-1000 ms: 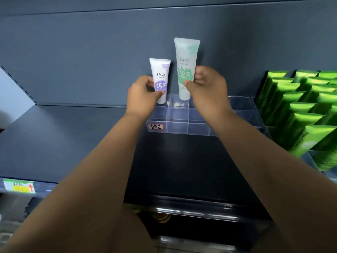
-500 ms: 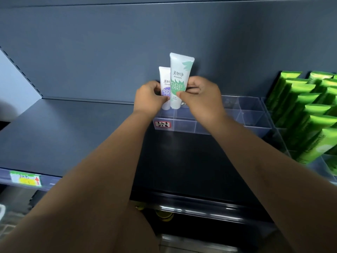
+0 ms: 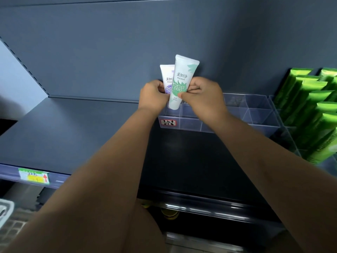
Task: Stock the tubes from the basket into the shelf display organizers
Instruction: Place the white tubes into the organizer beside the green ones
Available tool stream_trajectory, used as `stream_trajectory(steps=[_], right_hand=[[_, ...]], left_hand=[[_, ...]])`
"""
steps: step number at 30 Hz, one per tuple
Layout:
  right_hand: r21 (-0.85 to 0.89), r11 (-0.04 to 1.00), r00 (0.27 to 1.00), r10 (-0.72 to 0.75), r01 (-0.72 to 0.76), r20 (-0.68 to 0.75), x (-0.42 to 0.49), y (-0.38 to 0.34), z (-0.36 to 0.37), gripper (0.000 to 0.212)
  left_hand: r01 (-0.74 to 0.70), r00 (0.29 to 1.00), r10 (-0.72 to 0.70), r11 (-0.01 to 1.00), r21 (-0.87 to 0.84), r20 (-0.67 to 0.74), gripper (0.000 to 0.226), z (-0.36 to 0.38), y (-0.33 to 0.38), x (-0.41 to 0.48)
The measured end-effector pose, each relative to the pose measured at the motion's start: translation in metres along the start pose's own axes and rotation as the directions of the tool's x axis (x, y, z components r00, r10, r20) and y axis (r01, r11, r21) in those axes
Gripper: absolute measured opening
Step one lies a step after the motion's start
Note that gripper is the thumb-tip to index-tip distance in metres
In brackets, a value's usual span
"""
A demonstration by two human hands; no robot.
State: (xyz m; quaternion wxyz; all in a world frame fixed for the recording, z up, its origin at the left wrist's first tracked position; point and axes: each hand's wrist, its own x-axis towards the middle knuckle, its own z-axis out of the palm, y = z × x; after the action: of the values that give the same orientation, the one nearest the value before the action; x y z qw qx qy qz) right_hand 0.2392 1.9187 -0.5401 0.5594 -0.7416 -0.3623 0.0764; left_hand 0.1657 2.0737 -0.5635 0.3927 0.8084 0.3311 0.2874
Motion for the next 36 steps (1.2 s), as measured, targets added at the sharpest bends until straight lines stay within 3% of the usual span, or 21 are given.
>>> stream_trajectory(steps=[9, 12, 15, 19, 26, 36], right_hand=[[-0.131, 0.991, 0.998, -0.026, 0.034, 0.062, -0.003, 0.005, 0.007, 0.019], [-0.136, 0.99, 0.997, -0.032, 0.041, 0.07, -0.002, 0.006, 0.013, 0.018], [-0.149, 0.987, 0.995, -0.05, 0.063, 0.09, -0.002, 0.008, 0.02, 0.022], [-0.205, 0.974, 0.993, -0.076, 0.092, 0.085, -0.002, 0.012, 0.025, 0.022], [-0.255, 0.964, 0.996, -0.06, 0.076, 0.069, 0.001, 0.016, 0.025, 0.025], [-0.306, 0.943, 0.989, -0.103, 0.132, 0.11, 0.001, 0.013, 0.032, 0.026]], left_hand=[[0.053, 0.994, -0.049, 0.998, 0.033, -0.099, 0.036, -0.027, 0.006, -0.006], [0.018, 1.0, -0.017, 0.997, -0.072, 0.015, 0.02, -0.035, 0.008, -0.017], [-0.034, 0.988, 0.049, 0.994, -0.104, 0.149, 0.03, -0.037, 0.011, -0.026], [-0.03, 0.978, 0.058, 0.989, -0.142, 0.202, 0.032, -0.04, 0.015, -0.031], [-0.049, 0.972, 0.094, 0.977, -0.206, 0.214, 0.023, -0.039, 0.016, -0.034], [-0.077, 0.975, 0.103, 0.988, -0.133, 0.197, 0.02, -0.049, 0.007, -0.033]])
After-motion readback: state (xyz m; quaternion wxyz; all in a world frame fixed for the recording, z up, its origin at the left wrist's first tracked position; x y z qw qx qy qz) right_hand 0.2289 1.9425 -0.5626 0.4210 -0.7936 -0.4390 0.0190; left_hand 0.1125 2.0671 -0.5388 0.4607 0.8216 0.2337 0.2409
